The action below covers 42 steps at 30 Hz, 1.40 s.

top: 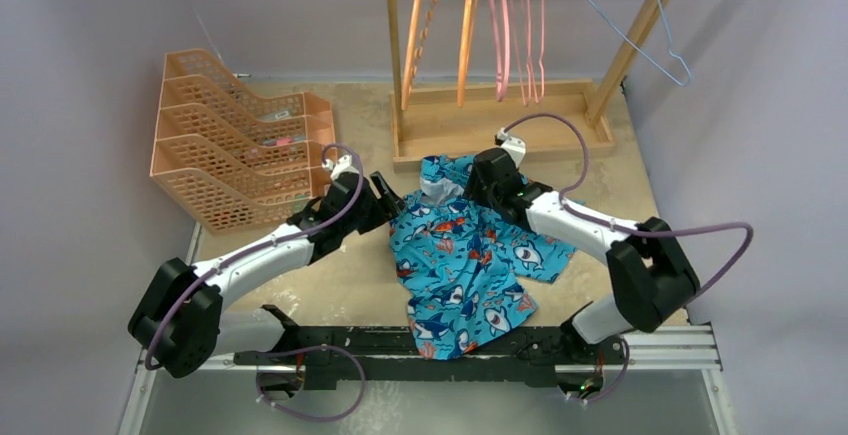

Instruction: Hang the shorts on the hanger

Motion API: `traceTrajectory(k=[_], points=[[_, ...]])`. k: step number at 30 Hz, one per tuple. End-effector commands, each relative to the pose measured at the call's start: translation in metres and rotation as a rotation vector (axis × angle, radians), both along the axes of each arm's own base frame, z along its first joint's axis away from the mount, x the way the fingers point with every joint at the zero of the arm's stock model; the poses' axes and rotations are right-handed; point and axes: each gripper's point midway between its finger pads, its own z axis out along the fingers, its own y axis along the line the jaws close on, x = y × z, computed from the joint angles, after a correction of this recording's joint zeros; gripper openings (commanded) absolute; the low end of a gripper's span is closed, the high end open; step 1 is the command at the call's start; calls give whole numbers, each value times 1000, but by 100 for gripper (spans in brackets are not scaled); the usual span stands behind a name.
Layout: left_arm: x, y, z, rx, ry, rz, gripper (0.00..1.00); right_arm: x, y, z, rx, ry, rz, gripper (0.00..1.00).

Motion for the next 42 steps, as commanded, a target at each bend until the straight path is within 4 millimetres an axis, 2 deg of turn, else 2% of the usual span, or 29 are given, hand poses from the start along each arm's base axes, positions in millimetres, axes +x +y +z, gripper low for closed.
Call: traceTrajectory(k=[1,4,5,7,9,12,14,16,19,20,21,23,25,27,30,32,34,38,42], points=[[4,-2,10,-22,-58,-10,66,20,-1,0,78,-13,-185,55],[4,1,16,-16,-82,-16,66,17,-6,-18,71,47,-266,55],[4,2,18,-12,-93,-18,66,23,-2,-13,79,43,-274,54],[4,3,24,2,-121,-29,66,28,2,-9,77,30,-255,42],[5,7,33,24,-160,-40,66,33,7,4,67,-14,-199,28],[7,17,50,78,-231,-42,66,27,9,26,70,-71,-114,7],[8,24,63,118,-279,-41,65,17,11,41,58,-110,-18,2],[8,28,80,161,-340,-74,65,5,21,66,46,-172,141,0],[5,30,113,228,-445,-158,64,-23,46,108,48,-250,402,0],[3,30,124,253,-486,-191,63,-35,51,113,37,-247,470,0],[1,30,135,281,-528,-228,63,-45,59,129,39,-270,534,0],[-5,29,158,331,-615,-312,63,-70,70,145,52,-276,662,0],[-15,25,175,370,-699,-414,63,-96,79,161,88,-275,781,0],[-32,17,188,405,-803,-568,62,-121,89,187,148,-316,901,0],[-60,8,195,450,-942,-784,62,-156,99,228,251,-401,1064,0],[-77,3,195,492,-1053,-933,64,-168,101,246,285,-435,1121,0],[-90,0,196,519,-1140,-1034,66,-178,103,252,302,-444,1183,0],[-102,-5,209,512,-1215,-1116,69,-206,105,261,356,-465,1336,0],[-107,-9,209,504,-1231,-1164,71,-232,100,289,406,-569,1462,0]])
